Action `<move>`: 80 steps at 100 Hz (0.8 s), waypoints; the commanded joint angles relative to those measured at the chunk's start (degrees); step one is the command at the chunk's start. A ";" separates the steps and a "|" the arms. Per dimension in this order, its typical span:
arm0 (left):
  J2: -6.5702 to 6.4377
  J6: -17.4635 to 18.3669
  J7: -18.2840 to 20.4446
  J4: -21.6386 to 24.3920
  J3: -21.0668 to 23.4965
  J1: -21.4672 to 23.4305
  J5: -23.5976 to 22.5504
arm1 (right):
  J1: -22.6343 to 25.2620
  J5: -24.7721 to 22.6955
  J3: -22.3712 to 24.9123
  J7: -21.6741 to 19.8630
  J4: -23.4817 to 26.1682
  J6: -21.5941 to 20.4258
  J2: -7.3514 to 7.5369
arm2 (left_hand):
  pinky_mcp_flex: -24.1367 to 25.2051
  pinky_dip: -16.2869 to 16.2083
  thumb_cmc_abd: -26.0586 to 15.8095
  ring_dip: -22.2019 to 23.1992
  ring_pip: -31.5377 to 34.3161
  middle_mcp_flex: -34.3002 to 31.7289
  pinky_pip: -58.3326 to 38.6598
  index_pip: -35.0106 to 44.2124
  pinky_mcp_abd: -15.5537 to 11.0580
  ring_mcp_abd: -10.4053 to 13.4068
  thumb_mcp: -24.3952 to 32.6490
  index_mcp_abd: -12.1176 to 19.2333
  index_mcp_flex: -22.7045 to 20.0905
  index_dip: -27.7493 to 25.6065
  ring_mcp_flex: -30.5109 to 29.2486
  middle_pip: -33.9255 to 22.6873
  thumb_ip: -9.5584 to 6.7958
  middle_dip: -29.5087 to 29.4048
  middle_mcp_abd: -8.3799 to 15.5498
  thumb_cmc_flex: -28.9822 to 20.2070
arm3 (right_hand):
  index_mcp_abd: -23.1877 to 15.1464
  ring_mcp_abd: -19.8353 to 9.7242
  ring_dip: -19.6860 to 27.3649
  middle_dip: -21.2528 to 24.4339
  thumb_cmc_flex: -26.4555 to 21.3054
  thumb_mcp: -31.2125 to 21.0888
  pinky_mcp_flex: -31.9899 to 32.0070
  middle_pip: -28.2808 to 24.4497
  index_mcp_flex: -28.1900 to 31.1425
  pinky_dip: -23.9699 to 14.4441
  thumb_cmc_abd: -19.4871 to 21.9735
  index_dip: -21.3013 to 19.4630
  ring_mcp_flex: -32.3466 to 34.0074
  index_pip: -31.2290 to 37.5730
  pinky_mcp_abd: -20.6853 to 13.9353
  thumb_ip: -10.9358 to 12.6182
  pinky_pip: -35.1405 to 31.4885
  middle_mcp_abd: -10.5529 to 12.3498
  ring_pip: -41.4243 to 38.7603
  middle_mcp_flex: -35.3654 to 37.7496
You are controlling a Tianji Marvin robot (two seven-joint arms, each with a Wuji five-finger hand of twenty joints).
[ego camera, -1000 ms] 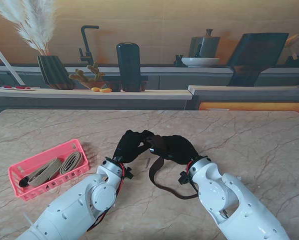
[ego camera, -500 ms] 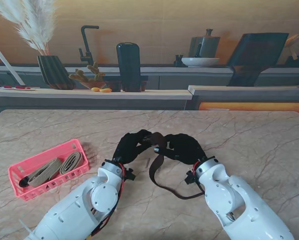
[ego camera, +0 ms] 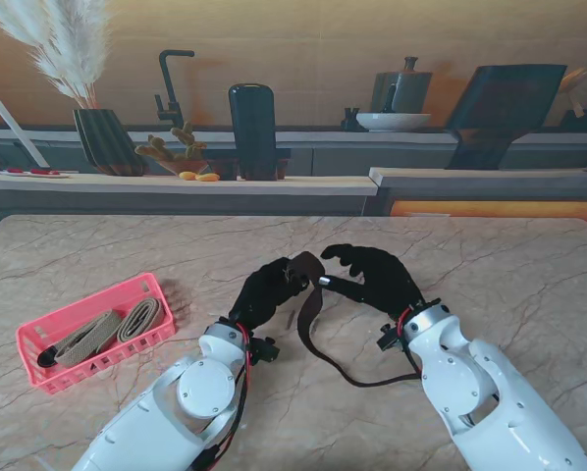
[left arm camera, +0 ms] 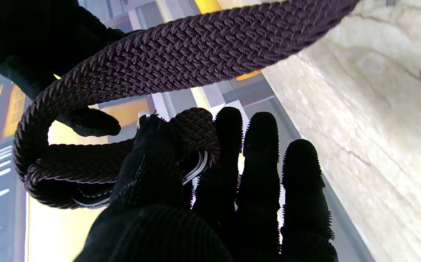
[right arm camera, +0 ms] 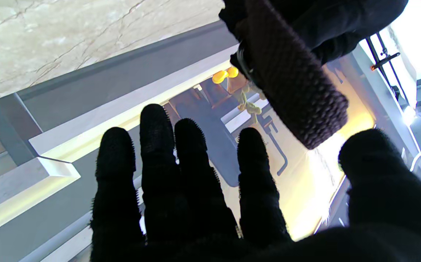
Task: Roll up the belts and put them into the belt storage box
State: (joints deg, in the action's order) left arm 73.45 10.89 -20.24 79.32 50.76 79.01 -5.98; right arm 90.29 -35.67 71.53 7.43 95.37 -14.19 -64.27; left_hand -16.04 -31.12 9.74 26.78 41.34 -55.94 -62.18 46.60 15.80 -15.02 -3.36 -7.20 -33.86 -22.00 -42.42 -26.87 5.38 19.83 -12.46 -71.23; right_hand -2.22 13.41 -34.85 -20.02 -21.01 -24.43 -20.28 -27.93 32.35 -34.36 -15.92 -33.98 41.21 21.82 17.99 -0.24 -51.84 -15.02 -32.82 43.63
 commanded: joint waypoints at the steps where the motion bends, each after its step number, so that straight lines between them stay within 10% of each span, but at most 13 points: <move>1: 0.39 -0.43 0.96 1.14 0.10 0.81 0.69 | -0.41 1.16 0.71 0.26 -0.34 -0.82 -0.18 | 0.60 0.13 -4.94 0.94 -0.72 -1.86 0.32 5.88 0.80 1.63 1.45 4.98 -3.05 -2.75 -0.58 -2.01 -0.60 -0.06 4.50 -2.74 | -3.25 -1.80 -1.03 -0.58 -0.75 0.71 0.82 1.15 -2.22 -1.88 1.57 0.05 -0.64 1.19 -1.90 -1.92 1.59 1.63 1.04 -2.00; 13: 0.33 -0.83 2.56 1.67 0.21 1.04 3.36 | -1.42 4.25 1.17 1.21 -2.07 -3.63 -0.70 | 0.47 0.13 -4.56 1.32 -1.13 -2.39 0.35 5.59 1.23 1.49 1.51 5.02 -3.71 -3.46 -1.00 -2.11 -0.64 -0.06 4.51 -2.72 | -8.01 -3.71 -1.36 -0.98 -11.44 6.44 -0.70 0.59 -3.23 -3.98 3.47 1.08 1.16 6.30 -3.13 -1.44 3.89 3.39 1.17 -1.04; 23: 0.14 -1.03 4.55 2.31 0.32 1.32 6.18 | -2.50 6.21 1.37 1.22 -3.71 -6.13 -0.92 | 0.54 0.19 -4.05 1.70 -1.52 -2.75 0.52 5.19 1.60 1.08 1.87 4.99 -4.30 -4.23 -1.29 -2.10 -0.76 -0.07 4.08 -2.72 | -12.80 -6.14 -1.88 -1.20 -23.66 5.99 -1.79 -1.57 -7.82 -4.62 2.49 11.03 2.47 18.89 -4.95 -1.55 4.14 5.54 -0.01 -0.45; 35: -0.29 -1.07 7.25 3.03 0.44 1.61 8.94 | -3.77 7.02 1.84 0.05 -5.49 -8.21 -0.70 | 0.49 0.23 -3.58 2.68 -2.36 -3.54 0.76 3.69 2.25 0.79 2.14 4.96 -5.36 -5.94 -1.99 -1.54 -0.75 0.03 3.88 -2.74 | -14.51 -8.28 -1.19 -0.65 -15.32 -7.46 -2.49 -0.76 -10.08 -4.15 -0.88 9.58 2.61 14.42 -6.14 -3.84 4.97 7.66 1.36 -1.21; 55: -1.47 -1.40 12.69 4.15 0.85 1.90 12.56 | -4.61 14.88 2.02 -8.13 -6.21 -10.02 0.27 | 0.53 0.33 -2.62 3.00 -2.55 -4.57 1.04 3.36 2.83 0.17 2.68 4.60 -6.52 -6.44 -2.68 -1.43 -0.94 0.23 3.42 -2.74 | -15.18 -9.16 -3.96 -1.89 -1.09 -11.55 0.28 0.79 -17.83 -7.02 -8.54 9.91 -1.65 10.56 -7.60 -6.95 7.15 8.32 0.45 -7.20; 80: -2.75 -2.09 18.39 4.89 1.40 1.93 15.61 | -5.81 12.92 0.08 -8.37 -6.92 -9.65 0.50 | 0.54 0.45 -2.17 3.34 -2.98 -5.34 1.36 2.46 3.16 -0.06 3.02 4.20 -7.31 -7.43 -3.20 -0.76 -1.04 0.47 3.09 -2.73 | -14.14 -9.58 0.50 -1.25 0.45 -13.68 1.90 3.77 -12.09 -7.63 -7.76 9.98 -3.71 11.27 -7.28 -7.91 10.38 8.27 7.54 -6.66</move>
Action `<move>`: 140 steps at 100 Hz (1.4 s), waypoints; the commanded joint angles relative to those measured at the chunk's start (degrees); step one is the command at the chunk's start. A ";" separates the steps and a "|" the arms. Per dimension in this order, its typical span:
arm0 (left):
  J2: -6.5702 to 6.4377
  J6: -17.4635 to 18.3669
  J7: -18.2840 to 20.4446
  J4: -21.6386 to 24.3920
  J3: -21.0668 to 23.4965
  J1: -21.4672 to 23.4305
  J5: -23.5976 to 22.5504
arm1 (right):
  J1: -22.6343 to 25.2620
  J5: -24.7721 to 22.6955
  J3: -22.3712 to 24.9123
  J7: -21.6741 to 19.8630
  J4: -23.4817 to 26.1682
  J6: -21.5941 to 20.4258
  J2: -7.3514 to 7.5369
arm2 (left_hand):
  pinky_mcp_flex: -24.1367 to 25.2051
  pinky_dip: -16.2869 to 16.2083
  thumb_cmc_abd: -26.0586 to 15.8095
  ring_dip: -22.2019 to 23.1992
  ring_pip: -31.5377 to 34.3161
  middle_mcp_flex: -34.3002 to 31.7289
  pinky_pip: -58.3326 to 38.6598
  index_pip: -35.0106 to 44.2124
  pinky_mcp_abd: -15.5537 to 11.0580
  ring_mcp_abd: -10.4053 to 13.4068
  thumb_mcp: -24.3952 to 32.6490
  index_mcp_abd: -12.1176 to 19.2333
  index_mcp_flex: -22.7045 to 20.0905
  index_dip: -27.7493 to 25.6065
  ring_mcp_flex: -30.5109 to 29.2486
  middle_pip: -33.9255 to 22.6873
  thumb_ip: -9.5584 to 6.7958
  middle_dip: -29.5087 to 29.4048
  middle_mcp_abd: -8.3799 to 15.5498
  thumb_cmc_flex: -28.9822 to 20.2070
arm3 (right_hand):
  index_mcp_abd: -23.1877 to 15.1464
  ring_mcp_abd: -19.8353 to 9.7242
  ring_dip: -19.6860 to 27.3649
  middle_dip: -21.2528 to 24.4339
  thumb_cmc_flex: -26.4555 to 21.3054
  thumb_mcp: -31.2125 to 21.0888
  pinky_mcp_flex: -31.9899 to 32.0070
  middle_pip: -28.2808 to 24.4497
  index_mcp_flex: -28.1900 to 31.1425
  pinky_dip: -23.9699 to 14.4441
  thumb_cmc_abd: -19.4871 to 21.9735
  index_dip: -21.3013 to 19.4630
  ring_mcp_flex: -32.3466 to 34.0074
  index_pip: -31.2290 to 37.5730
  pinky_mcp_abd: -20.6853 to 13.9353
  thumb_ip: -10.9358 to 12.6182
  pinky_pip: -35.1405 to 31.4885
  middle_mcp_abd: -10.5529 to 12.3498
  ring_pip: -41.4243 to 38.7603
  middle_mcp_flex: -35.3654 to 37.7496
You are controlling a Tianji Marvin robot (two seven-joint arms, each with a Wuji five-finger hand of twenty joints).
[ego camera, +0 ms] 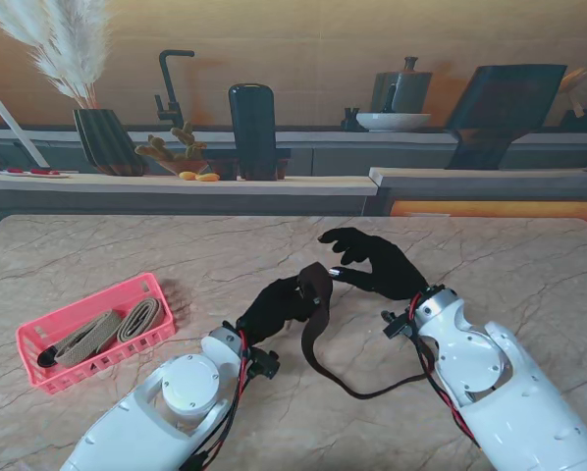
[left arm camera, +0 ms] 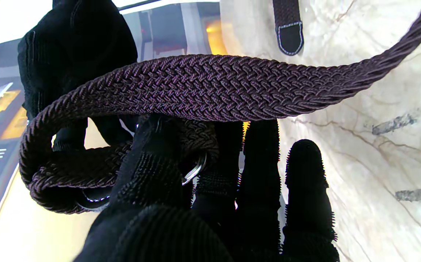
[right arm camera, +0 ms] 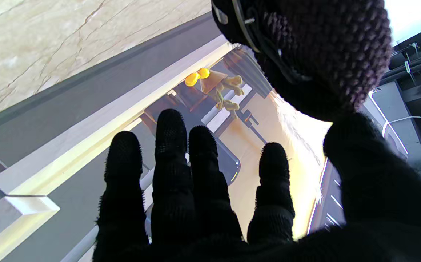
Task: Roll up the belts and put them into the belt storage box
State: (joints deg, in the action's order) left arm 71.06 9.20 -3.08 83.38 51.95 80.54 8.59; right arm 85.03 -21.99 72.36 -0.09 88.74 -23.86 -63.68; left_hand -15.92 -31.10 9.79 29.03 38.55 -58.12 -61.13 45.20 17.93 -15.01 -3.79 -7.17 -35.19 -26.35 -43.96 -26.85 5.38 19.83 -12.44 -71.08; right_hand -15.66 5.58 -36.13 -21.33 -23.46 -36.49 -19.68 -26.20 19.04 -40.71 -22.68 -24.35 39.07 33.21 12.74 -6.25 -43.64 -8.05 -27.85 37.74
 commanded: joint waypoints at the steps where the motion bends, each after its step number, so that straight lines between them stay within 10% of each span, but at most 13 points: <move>1: -0.42 -0.45 1.44 0.88 0.25 0.41 1.17 | -0.67 -0.92 -0.85 -0.92 -0.41 -0.05 -0.06 | 0.43 0.44 -2.23 1.09 -0.21 -3.14 0.34 3.82 0.97 -0.05 3.48 4.16 -5.98 -3.10 -1.66 -0.74 -1.05 0.47 3.02 -2.89 | -0.50 -1.75 2.01 0.14 3.36 -1.64 1.44 2.27 1.31 -1.26 -1.11 0.37 -1.75 -0.24 -2.02 -1.93 2.36 1.27 2.92 -0.87; 77: -1.67 -2.24 7.23 1.52 1.03 0.14 3.95 | -2.74 7.59 -3.94 -7.92 -3.80 -3.00 0.75 | 0.22 0.59 -0.20 1.80 0.59 -4.95 0.63 2.50 1.19 -1.45 4.69 2.30 -8.11 -4.64 -2.79 -0.75 -0.91 0.88 2.11 -2.89 | 3.68 -1.62 2.75 -0.57 14.80 7.88 4.27 5.91 8.45 -2.91 -2.01 -4.09 -2.49 -4.10 -0.38 -4.64 6.85 1.39 8.28 2.12; 86: -1.81 -2.31 7.96 1.52 1.08 0.07 4.35 | -3.10 7.96 -4.18 -9.38 -4.35 -4.52 1.16 | 0.24 0.64 -0.26 1.76 0.61 -4.92 0.73 2.45 1.01 -1.37 4.69 2.40 -8.07 -4.70 -2.72 -0.73 -0.86 0.86 2.09 -2.89 | 3.53 -2.43 3.53 -0.58 19.46 -1.02 5.01 6.98 7.21 -3.17 -7.75 -5.05 -3.35 -5.63 -1.14 -4.86 8.63 1.77 10.07 1.31; 113: -2.18 -2.54 10.23 1.76 1.49 0.17 6.32 | -3.50 7.96 -4.99 -12.60 -4.61 -7.39 2.24 | 0.25 0.71 -0.15 1.72 0.66 -5.07 0.85 2.34 0.97 -1.41 4.82 2.29 -8.16 -4.91 -2.83 -0.76 -0.89 0.88 2.16 -2.87 | 0.75 -3.23 9.43 0.30 12.74 -0.37 4.82 9.27 2.66 0.60 -11.41 -5.07 -4.57 -5.03 -4.51 -3.42 12.95 2.78 16.70 0.67; 140: -2.59 -2.85 13.24 1.96 1.84 0.23 9.00 | -4.03 7.66 -5.99 -12.14 -5.31 -7.53 2.11 | 0.29 0.78 -0.19 1.67 0.54 -5.08 0.98 2.14 0.89 -1.42 4.91 2.31 -8.20 -5.11 -2.79 -0.63 -0.94 0.90 2.02 -2.86 | -3.37 -4.14 9.87 -0.15 2.07 5.64 2.78 7.68 11.39 1.55 -10.73 -7.18 -1.38 1.59 -4.01 -2.11 11.23 5.30 15.66 8.16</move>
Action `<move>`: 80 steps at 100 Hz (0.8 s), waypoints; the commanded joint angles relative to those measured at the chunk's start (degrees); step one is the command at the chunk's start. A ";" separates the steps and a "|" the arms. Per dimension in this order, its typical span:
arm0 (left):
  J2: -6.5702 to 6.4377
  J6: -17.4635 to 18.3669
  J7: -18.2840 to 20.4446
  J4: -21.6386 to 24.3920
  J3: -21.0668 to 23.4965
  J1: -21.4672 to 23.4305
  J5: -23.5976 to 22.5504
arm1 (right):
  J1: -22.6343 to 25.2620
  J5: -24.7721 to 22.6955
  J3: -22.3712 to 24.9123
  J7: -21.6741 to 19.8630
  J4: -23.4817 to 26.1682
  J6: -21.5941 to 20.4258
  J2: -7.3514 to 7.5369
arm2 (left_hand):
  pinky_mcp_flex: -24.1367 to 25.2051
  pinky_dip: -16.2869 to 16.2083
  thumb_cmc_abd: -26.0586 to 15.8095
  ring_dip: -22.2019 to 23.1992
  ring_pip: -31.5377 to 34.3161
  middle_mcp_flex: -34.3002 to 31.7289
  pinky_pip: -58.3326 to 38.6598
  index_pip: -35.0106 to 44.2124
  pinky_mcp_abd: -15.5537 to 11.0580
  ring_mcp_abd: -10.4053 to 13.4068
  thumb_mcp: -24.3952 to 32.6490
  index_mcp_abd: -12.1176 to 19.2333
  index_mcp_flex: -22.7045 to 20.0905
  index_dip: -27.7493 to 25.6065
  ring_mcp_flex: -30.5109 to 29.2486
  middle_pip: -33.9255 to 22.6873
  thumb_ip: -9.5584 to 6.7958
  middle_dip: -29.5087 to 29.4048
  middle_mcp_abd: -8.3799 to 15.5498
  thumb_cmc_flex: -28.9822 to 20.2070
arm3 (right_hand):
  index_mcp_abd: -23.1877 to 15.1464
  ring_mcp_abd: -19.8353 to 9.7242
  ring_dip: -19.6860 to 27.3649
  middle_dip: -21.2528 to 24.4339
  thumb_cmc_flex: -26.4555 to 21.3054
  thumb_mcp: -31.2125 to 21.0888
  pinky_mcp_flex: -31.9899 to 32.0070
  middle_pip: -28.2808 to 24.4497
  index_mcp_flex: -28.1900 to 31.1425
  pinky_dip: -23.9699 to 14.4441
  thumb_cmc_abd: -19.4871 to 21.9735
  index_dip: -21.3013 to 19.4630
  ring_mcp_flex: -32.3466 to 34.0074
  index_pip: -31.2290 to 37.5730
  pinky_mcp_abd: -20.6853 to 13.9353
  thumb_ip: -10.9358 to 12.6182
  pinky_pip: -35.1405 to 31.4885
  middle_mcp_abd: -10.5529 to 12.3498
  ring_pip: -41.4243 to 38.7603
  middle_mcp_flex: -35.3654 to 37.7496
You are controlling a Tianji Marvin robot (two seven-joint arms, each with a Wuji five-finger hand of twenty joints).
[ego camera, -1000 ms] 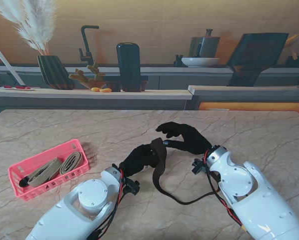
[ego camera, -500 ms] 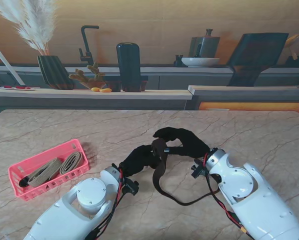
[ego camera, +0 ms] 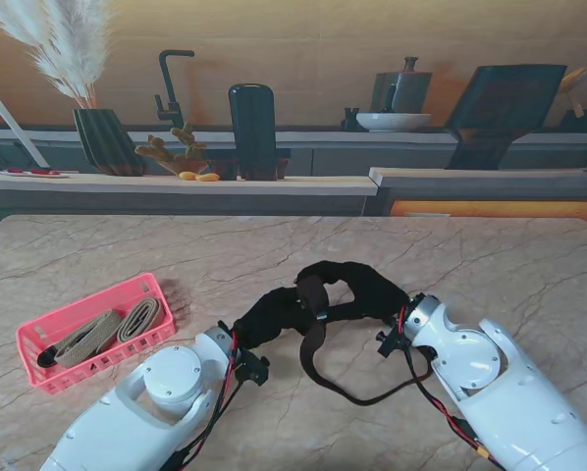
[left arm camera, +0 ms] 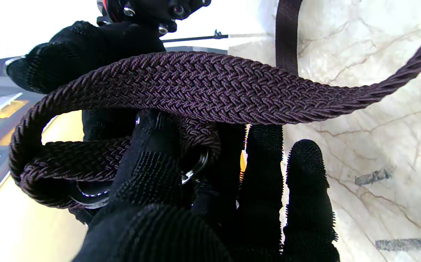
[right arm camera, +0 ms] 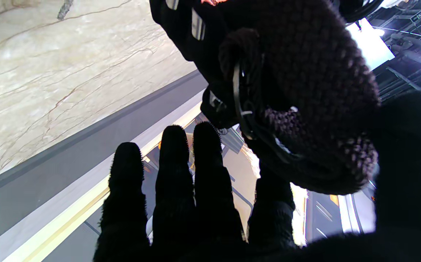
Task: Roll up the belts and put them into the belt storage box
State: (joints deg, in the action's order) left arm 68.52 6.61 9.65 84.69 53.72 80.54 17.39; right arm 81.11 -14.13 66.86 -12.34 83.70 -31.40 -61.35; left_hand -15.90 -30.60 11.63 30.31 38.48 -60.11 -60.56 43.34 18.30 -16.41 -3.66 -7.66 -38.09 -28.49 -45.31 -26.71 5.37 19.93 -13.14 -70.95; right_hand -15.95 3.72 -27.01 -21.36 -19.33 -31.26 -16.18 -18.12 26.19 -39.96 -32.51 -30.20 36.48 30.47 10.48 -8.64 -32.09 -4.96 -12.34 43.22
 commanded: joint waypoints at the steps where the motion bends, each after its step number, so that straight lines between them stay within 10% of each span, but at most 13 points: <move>1: -0.07 -0.28 0.66 0.64 0.07 0.21 0.26 | -0.16 -0.18 -0.55 0.12 -0.34 0.04 -0.24 | 0.27 0.28 -2.02 0.38 0.60 -3.08 0.42 3.95 0.52 -0.03 4.80 2.81 -5.24 -2.96 -1.42 -0.77 -0.93 0.80 2.76 -3.00 | -3.24 -2.38 0.73 -0.15 -2.29 0.32 -0.83 -0.53 4.70 0.79 -0.65 -1.40 1.36 4.54 -1.76 0.34 -0.39 2.34 0.09 3.04; 18: -0.41 -0.45 2.54 0.43 -0.03 -0.14 0.95 | -1.01 0.81 -1.66 0.02 -1.28 0.72 -0.44 | 0.39 0.47 -2.13 0.39 0.48 -2.90 0.78 3.75 0.34 0.06 4.78 2.84 -5.17 -3.16 -1.31 -0.66 -1.02 0.87 2.81 -3.00 | -5.16 -3.19 0.16 -0.58 -5.28 -4.37 -1.60 -1.91 11.27 0.68 0.81 -2.83 3.38 8.52 -1.12 0.14 -1.74 3.86 -1.04 8.13; 30: -0.55 -0.41 3.04 0.42 -0.03 -0.20 0.91 | -1.50 0.96 -2.40 0.41 -1.82 1.04 -0.63 | 0.39 0.53 -2.08 0.44 0.48 -2.99 0.88 3.63 0.28 0.03 4.77 2.86 -5.20 -3.30 -1.35 -0.66 -1.04 0.93 2.80 -2.99 | -7.47 -3.45 -0.54 -1.07 -9.67 -3.67 -2.30 -3.43 13.31 1.47 -0.06 3.03 4.86 14.48 -1.10 -5.37 -2.77 4.82 -2.03 11.11; 52: -0.72 -0.24 3.45 0.63 0.14 -0.05 0.87 | -1.93 0.99 -3.31 1.76 -2.40 2.40 -1.17 | 0.37 0.55 -2.02 0.46 0.41 -3.00 0.90 3.42 0.28 0.00 4.85 2.90 -5.21 -3.42 -1.37 -0.58 -1.07 0.98 2.72 -2.99 | -9.99 -3.80 -3.24 -2.21 -14.99 -8.99 -4.07 -8.93 19.93 1.90 -2.89 9.88 8.58 25.96 -0.76 -5.06 -4.58 6.55 -6.13 18.30; 75: -0.42 -0.07 0.39 0.99 0.32 0.41 -1.69 | -1.43 0.74 -3.13 3.52 -1.18 4.26 -1.68 | 0.99 0.65 -0.33 0.55 -0.12 -1.58 1.24 0.70 0.60 0.09 4.98 4.96 -5.33 -0.43 -0.16 -0.09 -1.60 1.08 2.91 -2.39 | -2.79 -3.24 -6.78 -1.83 -20.83 -12.22 -7.03 -12.40 27.04 2.37 -2.29 16.10 13.55 28.68 0.31 -4.37 -7.78 4.65 -12.82 25.22; 80: -0.20 -0.15 -1.80 1.22 0.44 0.69 -3.63 | -0.98 -0.80 -2.80 6.02 -0.62 4.20 -2.10 | 1.40 0.56 5.76 0.96 -0.61 -0.61 1.54 -0.22 0.65 -0.05 25.60 5.67 -4.53 0.20 0.69 0.11 1.81 1.28 2.98 10.56 | -2.06 -3.09 -7.35 -1.61 -20.68 -13.13 -7.85 -12.92 27.59 2.40 -2.85 16.65 14.49 28.89 0.51 -4.40 -8.62 4.29 -14.13 25.89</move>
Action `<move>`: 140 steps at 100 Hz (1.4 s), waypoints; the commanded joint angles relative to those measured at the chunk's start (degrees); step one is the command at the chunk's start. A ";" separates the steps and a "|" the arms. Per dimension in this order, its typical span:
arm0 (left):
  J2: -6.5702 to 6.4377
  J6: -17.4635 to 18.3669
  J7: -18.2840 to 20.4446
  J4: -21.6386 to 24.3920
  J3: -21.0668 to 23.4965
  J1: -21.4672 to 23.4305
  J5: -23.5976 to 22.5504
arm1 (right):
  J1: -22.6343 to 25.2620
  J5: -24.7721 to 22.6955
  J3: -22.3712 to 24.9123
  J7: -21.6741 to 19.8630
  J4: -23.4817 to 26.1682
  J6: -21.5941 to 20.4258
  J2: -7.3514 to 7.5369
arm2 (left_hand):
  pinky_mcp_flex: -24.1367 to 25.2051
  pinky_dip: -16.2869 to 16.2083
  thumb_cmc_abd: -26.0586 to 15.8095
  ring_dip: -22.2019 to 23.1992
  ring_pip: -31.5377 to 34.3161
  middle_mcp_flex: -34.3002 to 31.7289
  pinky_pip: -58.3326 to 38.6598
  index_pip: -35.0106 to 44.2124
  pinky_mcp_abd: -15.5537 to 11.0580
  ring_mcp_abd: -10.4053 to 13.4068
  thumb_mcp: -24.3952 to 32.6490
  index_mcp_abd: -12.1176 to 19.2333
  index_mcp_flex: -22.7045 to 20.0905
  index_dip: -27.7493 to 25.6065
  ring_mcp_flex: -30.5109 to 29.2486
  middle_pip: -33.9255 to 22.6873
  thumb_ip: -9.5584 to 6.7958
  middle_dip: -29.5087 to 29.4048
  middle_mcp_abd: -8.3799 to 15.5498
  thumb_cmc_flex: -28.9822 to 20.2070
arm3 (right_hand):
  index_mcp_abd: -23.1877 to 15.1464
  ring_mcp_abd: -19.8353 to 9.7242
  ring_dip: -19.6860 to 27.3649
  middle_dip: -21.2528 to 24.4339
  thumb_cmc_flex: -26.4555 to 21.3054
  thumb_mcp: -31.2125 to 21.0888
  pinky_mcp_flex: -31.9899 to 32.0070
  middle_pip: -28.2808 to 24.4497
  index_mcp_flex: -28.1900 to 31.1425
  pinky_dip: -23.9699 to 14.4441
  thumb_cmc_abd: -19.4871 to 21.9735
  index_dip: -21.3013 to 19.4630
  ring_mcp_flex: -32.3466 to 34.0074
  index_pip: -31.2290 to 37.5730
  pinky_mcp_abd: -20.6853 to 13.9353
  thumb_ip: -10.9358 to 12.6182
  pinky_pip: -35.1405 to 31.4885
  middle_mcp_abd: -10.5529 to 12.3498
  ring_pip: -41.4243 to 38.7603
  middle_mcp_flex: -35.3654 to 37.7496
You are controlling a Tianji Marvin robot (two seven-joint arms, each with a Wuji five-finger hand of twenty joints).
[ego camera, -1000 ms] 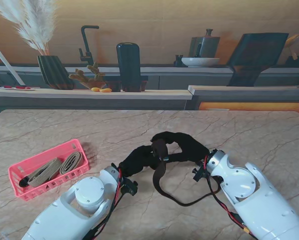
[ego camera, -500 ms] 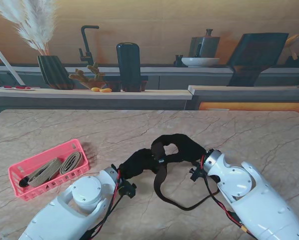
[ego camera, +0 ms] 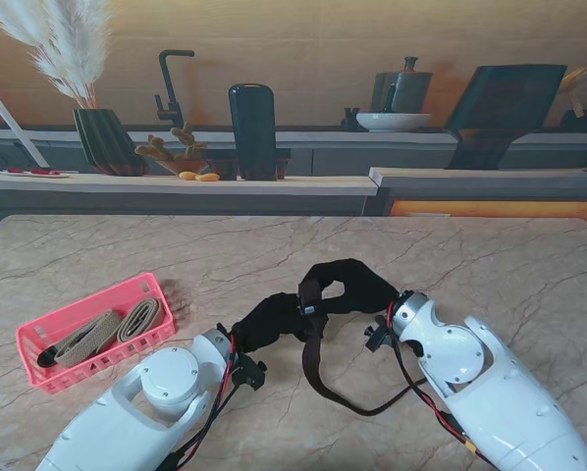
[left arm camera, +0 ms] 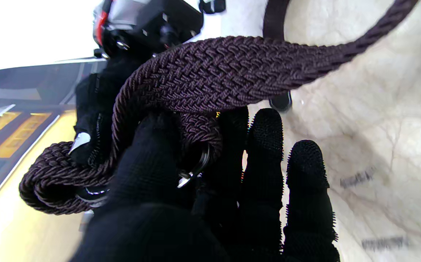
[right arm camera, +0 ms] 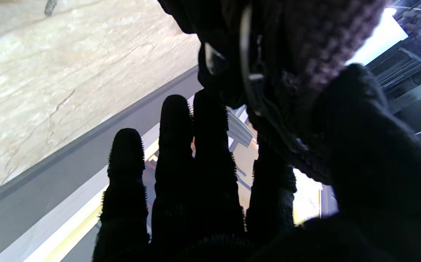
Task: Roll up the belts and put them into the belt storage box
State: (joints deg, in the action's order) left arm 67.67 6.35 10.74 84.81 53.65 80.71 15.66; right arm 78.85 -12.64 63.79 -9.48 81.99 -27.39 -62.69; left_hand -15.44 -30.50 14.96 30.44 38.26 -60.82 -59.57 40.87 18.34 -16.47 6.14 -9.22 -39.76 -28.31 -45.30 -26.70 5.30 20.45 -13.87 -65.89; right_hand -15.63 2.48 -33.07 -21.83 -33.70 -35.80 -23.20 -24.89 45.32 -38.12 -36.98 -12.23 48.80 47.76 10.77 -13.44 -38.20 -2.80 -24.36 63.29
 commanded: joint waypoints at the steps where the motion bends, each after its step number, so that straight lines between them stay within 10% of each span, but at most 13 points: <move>1: 0.70 0.09 -3.33 1.16 0.53 0.58 -2.31 | 1.37 -2.59 0.36 3.58 1.23 0.17 -0.84 | 1.03 0.46 2.96 0.83 -0.45 0.32 0.59 2.02 0.65 0.00 16.11 7.31 -2.56 0.14 0.81 0.16 2.02 0.75 3.72 6.06 | -2.32 -1.87 -1.34 -1.12 -6.36 -8.72 -0.91 -6.20 8.53 0.56 1.59 -1.28 2.30 11.64 0.19 0.42 -2.58 2.08 -2.26 5.88; 46: 3.47 -2.74 -18.39 2.26 2.33 2.84 -10.00 | 3.94 -12.11 3.93 18.63 7.03 1.58 -3.42 | 4.09 0.74 0.91 0.33 -6.11 10.12 2.31 -9.92 1.03 -0.01 9.48 7.58 6.14 -0.26 7.92 4.73 0.21 0.02 3.38 11.84 | -1.49 -2.02 -2.92 -0.36 -5.65 -11.38 -2.09 -8.34 8.76 1.24 1.17 -1.04 2.48 12.22 -0.42 0.03 -5.34 1.60 -6.94 5.85; 81: 4.10 0.52 -20.21 2.14 1.47 3.40 -8.64 | 3.29 -19.23 5.09 25.32 8.96 3.79 -4.04 | 7.36 2.69 -0.54 -2.07 -12.77 17.42 7.73 -13.61 -0.25 2.01 7.25 7.66 8.37 0.66 14.52 8.22 -1.60 -1.17 3.63 20.26 | -0.64 -1.99 -3.44 -0.03 -5.80 -11.28 -2.52 -9.90 8.22 1.80 2.01 -1.18 2.36 12.31 -0.63 -0.12 -6.62 1.25 -9.32 5.21; 119: 4.40 2.51 -20.78 1.61 -1.98 1.23 -11.40 | 0.98 -22.70 6.88 23.35 11.59 4.65 -3.16 | 14.09 8.71 5.26 -6.61 -20.19 37.61 19.89 -19.20 -9.17 5.46 16.41 5.51 21.90 5.93 29.28 11.91 -1.68 -4.12 3.71 23.23 | -0.87 -1.95 -3.16 0.51 -5.96 -10.40 -2.13 -10.89 7.80 2.57 2.59 -1.37 1.78 12.27 -0.71 -0.04 -7.24 1.38 -9.95 4.58; 140: 5.37 3.50 -22.53 1.71 -4.37 -0.18 -11.25 | -0.41 -24.02 7.26 22.15 12.66 4.57 -2.78 | 14.69 9.63 6.38 -6.95 -20.03 38.56 21.30 -19.54 -10.19 5.31 18.04 3.73 22.35 7.25 30.12 11.27 -1.89 -4.26 3.11 23.03 | -0.98 -2.06 -3.01 0.69 -5.93 -10.21 -2.06 -11.12 7.66 2.86 2.76 -1.48 1.69 12.26 -0.81 0.08 -7.48 1.60 -10.05 4.46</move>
State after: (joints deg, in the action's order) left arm 71.91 9.11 -11.53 85.93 49.88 80.67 4.08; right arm 79.33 -36.18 70.78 13.05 93.24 -22.67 -65.57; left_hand -0.95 -21.62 18.87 23.99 18.01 -22.86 -39.04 23.28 10.69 -13.20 23.52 -5.27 -19.06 -22.00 -16.21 -15.42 5.35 16.69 -11.54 -43.78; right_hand -9.19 2.55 -35.83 -21.90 -35.57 -41.39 -25.60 -34.68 47.44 -36.01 -39.40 -10.96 50.69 50.59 10.81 -13.44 -43.80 -1.38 -33.51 67.46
